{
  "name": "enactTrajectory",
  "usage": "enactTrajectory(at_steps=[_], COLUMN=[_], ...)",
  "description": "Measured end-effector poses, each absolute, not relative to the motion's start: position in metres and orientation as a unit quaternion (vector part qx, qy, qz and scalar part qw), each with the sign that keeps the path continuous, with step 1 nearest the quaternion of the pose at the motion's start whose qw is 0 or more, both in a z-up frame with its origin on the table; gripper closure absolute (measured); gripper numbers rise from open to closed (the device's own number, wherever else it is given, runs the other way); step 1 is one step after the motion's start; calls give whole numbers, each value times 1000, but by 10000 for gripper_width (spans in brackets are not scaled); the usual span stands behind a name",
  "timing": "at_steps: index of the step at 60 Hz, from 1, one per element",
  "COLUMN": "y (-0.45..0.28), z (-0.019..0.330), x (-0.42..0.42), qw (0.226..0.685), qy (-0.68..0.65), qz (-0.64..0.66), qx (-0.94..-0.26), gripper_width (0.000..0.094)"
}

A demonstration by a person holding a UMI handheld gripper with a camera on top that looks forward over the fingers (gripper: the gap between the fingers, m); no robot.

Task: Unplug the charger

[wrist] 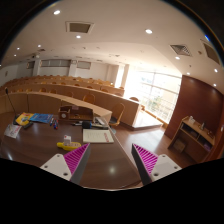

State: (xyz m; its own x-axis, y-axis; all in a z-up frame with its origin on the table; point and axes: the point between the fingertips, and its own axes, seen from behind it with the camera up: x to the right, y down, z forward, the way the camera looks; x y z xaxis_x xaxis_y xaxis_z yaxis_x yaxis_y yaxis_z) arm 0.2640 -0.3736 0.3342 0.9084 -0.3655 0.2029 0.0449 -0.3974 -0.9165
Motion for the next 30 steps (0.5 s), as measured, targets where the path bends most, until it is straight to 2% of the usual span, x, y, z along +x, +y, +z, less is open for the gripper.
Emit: enactTrajectory(at_steps=[7, 13, 30], y=[-381, -388, -352], z=[315, 281, 138], x=[269, 278, 227], qw=[526, 511, 459], qy=[105, 109, 88], qz=[-189, -184, -117], qx=[-823, -833, -876], gripper_width=[88, 86, 85])
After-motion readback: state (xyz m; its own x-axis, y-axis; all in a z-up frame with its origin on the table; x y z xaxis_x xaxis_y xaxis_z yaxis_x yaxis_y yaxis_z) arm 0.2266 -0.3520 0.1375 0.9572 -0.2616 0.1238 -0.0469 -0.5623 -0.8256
